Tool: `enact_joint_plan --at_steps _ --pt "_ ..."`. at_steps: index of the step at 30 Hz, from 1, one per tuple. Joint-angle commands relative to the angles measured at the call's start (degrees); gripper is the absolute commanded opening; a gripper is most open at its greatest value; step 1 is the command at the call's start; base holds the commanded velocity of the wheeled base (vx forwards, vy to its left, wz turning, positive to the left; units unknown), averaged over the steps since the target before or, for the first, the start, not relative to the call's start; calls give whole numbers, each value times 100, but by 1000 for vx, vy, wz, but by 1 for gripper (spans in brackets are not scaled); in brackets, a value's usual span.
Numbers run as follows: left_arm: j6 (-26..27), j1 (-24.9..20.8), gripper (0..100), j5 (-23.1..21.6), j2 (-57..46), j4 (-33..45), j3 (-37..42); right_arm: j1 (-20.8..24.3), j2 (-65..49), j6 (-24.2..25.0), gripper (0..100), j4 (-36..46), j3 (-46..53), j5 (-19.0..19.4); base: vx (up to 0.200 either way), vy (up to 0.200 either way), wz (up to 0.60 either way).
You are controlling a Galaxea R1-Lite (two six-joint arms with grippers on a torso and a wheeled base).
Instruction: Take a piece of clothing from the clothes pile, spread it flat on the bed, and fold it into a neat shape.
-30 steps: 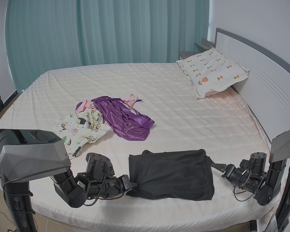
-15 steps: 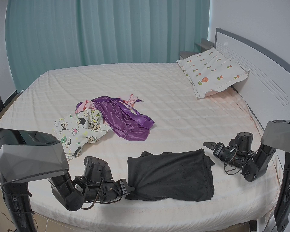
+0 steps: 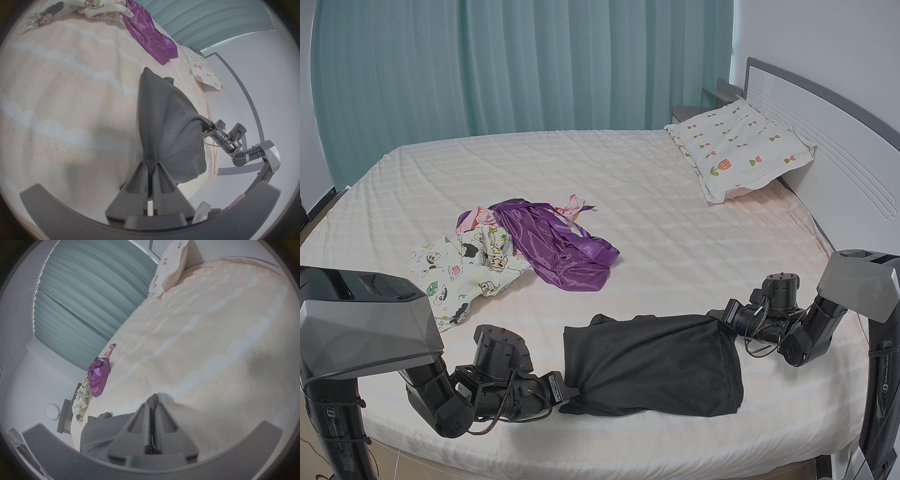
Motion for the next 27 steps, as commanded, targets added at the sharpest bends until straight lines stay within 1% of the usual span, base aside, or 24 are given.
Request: enact_joint_plan --at_steps 1,3,7,14,15,16,17,21,25,27 --pt "-5 -1 0 21 4 0 0 -87 78 56 0 -44 -142 -27 0 0 0" --pt "-5 -1 0 38 4 0 0 -122 96 73 0 -52 -168 -36 0 0 0" --pt "-5 8 0 144 30 0 0 -263 87 337 0 -96 -247 -45 0 0 0" --pt "-14 26 0 144 39 0 0 -280 122 557 0 -307 -194 -45 0 0 0" --pt "-32 26 0 144 30 0 0 -272 114 557 100 -307 -159 -45 0 0 0" --pt "-75 26 0 144 21 0 0 -272 96 565 100 -307 -142 -45 0 0 0" --pt "-128 17 100 144 4 0 -9 -272 78 565 100 -325 -89 -45 0 0 0" --pt "-242 26 100 144 -137 0 -71 -298 -212 583 100 -483 210 -45 0 0 0" --pt "-251 114 100 144 -427 0 -115 -465 -669 565 100 -580 720 -45 0 0 0" --pt "-251 114 100 144 -427 0 -115 -465 -669 565 100 -580 720 -45 0 0 0"
